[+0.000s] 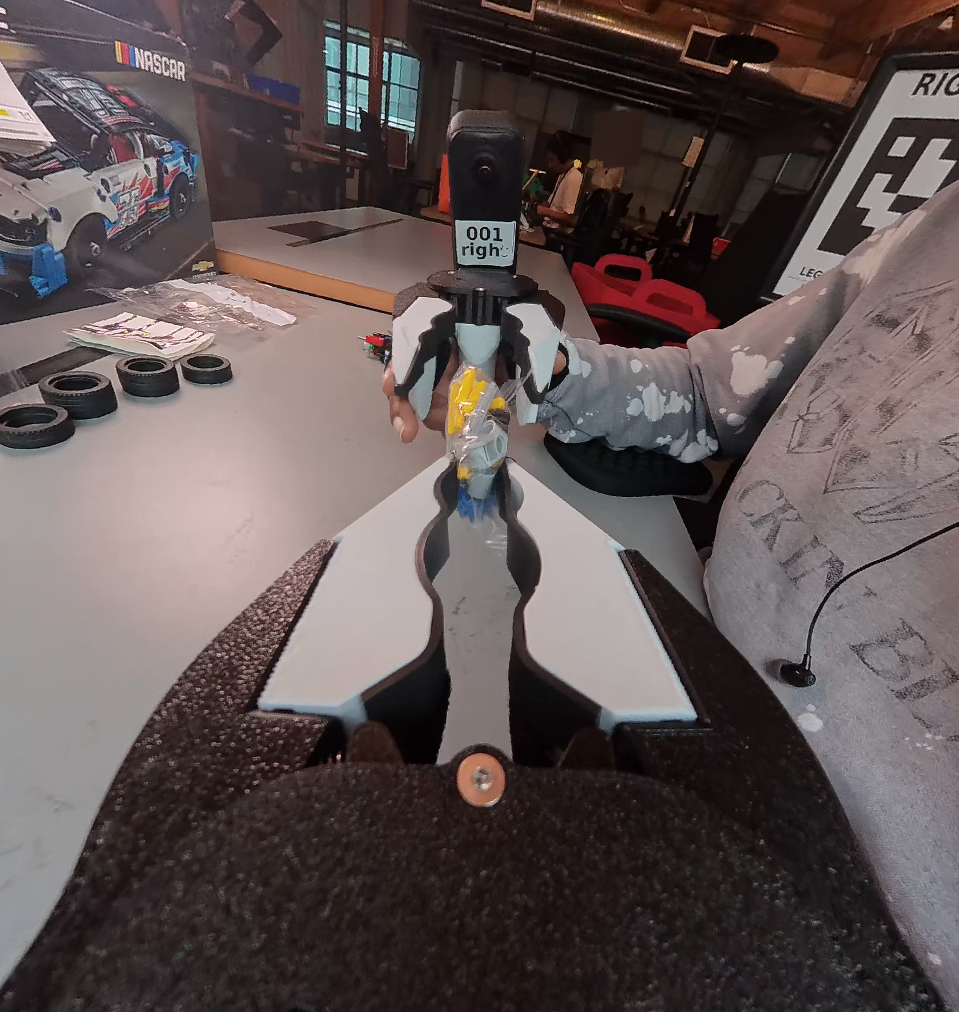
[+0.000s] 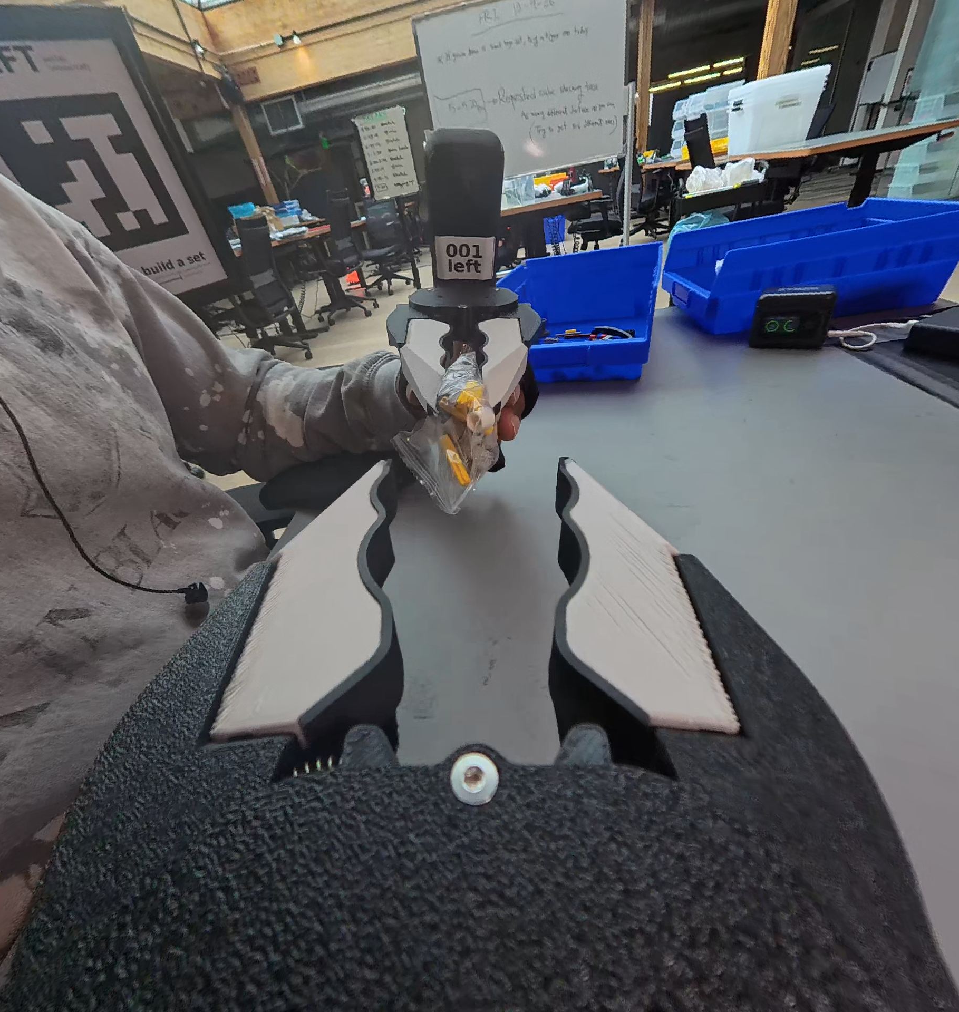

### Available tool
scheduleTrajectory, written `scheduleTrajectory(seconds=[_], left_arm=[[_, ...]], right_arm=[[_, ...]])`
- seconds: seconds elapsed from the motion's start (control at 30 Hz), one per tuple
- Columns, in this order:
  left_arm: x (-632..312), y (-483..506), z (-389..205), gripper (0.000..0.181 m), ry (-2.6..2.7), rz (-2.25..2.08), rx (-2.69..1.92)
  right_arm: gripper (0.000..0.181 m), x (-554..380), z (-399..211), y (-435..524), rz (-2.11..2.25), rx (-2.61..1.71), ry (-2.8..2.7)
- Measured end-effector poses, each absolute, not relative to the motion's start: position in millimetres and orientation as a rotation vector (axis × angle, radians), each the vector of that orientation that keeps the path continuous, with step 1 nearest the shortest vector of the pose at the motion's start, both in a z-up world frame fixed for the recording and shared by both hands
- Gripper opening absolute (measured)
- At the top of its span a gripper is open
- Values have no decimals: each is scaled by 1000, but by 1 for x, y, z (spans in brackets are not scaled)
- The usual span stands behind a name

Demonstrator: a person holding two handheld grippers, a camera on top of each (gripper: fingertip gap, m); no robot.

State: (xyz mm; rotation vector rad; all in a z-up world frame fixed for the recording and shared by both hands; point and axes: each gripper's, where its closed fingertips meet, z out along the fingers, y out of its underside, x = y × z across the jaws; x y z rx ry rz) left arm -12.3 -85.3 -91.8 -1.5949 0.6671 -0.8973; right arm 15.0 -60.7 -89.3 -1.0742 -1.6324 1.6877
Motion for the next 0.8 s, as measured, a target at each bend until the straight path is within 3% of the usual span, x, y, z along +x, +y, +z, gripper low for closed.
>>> scheduleTrajectory(seconds=[0.07, 0.13, 0.23, 0.47, 0.8], left_arm=[[-4, -87, -96, 14, 698, -909, -1602], [2, -88, -101, 14, 717, -925, -1612], [4, -88, -103, 14, 703, -955, -1621], [-19, -68, -96, 36, 576, -954, -1613], [-170, 80, -117, 38, 127, -460, -1803]], right_arm=[[54, 10, -95, -76, 1701, -1061, -1670], [24, 8, -95, -84, 1706, -1027, -1665], [15, 9, -96, -82, 1671, -1015, -1678], [12, 20, -80, -37, 1626, -1069, -1556], [12, 25, -70, 19, 1669, -1179, -1279]])
